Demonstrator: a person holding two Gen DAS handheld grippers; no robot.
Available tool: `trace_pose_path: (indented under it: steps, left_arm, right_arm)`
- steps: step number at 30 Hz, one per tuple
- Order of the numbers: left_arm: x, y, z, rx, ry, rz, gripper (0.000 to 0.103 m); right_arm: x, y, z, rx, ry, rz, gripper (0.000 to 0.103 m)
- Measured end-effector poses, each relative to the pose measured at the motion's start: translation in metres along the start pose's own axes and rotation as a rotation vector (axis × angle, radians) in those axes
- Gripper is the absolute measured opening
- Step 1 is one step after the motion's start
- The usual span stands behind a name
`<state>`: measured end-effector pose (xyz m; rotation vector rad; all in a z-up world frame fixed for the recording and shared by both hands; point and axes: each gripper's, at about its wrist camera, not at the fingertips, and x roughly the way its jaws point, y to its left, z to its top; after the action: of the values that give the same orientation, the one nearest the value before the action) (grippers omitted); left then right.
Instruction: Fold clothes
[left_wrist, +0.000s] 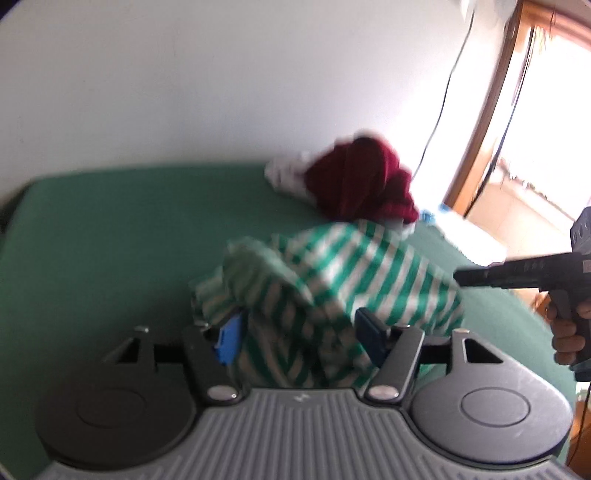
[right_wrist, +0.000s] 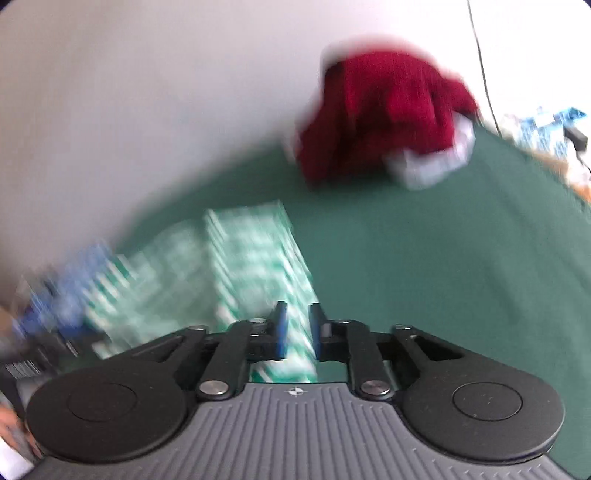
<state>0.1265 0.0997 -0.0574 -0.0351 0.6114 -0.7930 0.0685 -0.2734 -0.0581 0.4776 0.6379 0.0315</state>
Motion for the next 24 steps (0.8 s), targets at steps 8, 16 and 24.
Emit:
trace_pose_path:
  steps: [8, 16, 24]
  left_arm:
    - [0.053, 0.005, 0.043, 0.075, 0.127, 0.022, 0.084]
    - [0.070, 0.026, 0.040, -0.004, 0.167, 0.042, 0.049]
    - [0.056, 0.050, 0.027, -0.145, 0.107, 0.060, 0.051]
  right_arm:
    - [0.057, 0.072, 0.048, -0.331, 0.001, 0.219, 0.042]
    - [0.125, 0.078, 0.042, -0.560, 0.131, 0.196, 0.020]
    - [0.117, 0.058, 0.026, -0.446, 0.102, 0.195, 0.017]
